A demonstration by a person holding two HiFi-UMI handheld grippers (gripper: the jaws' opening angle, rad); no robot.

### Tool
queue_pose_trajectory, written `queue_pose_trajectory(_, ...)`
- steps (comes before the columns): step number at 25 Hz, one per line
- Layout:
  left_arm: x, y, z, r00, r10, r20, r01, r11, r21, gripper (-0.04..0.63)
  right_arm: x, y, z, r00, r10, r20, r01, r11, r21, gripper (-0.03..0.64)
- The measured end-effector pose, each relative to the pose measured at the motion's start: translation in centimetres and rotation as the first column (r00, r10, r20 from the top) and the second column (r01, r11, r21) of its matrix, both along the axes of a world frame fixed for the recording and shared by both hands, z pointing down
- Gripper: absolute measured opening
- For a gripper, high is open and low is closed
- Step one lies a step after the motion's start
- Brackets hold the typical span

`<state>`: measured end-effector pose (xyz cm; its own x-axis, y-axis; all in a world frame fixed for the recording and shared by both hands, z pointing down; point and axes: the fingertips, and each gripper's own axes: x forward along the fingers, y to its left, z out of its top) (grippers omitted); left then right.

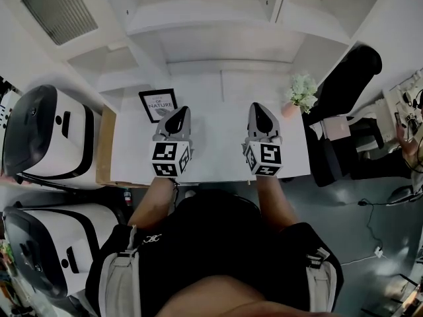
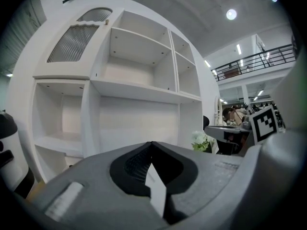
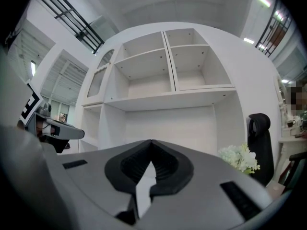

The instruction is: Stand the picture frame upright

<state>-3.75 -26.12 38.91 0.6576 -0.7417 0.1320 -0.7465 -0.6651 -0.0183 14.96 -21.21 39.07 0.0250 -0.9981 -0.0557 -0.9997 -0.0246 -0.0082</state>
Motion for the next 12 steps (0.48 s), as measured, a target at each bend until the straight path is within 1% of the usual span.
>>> queue_pose_trajectory(4,0.09,0.24,-0.14,1.000,0.011,0.002,-0.011,1.000,0.004,0.017,0.14,0.01,-0.06,1.000,-0.001,0.011,0.001,1.000,0.004,0.002)
queue_pose_trajectory(12,0.79,0.91,-0.34,1.000,0.004,0.005,-0.004,1.000,0.022,0.017,0.55,0.60,0.14,1.000,-0.018,0.017,0.018,1.000,0.016,0.002)
